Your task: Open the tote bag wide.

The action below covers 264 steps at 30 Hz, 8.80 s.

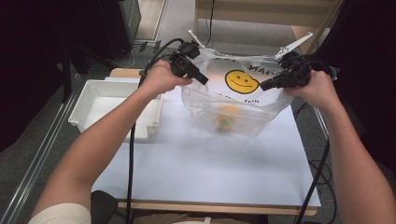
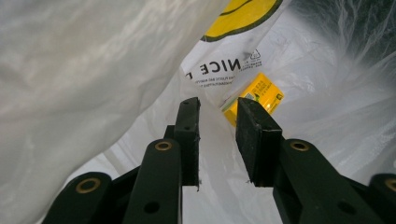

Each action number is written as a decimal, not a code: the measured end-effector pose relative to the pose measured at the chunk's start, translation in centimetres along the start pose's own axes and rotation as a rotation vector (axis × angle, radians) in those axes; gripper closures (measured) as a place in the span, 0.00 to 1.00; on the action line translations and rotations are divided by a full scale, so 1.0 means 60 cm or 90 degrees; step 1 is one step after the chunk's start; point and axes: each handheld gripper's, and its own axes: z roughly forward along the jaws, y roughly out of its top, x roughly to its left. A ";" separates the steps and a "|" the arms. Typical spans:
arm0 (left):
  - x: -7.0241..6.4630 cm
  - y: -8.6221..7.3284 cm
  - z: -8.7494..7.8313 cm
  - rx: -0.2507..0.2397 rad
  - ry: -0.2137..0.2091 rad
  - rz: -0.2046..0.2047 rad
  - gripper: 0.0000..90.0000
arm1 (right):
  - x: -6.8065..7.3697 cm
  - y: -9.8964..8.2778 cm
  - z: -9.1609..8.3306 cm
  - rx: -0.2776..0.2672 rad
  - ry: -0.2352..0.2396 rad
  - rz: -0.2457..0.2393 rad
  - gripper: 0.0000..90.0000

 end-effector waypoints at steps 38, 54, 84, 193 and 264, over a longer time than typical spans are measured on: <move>0.024 -0.078 0.068 -0.032 -0.005 -0.024 0.96 | 0.000 -0.082 0.074 -0.019 -0.012 0.037 1.00; 0.030 -0.104 0.102 -0.022 -0.018 -0.045 0.94 | -0.007 -0.120 0.107 -0.021 -0.014 0.072 1.00; 0.067 -0.135 0.169 -0.016 0.016 -0.090 0.95 | -0.019 -0.177 0.172 -0.043 -0.051 0.134 1.00; 0.103 -0.132 0.234 0.014 0.135 -0.258 1.00 | -0.050 -0.338 0.148 0.076 -0.172 0.284 1.00; -0.064 -0.263 0.242 -0.042 -0.009 -0.109 1.00 | -0.081 -0.102 0.337 0.030 -0.072 0.182 1.00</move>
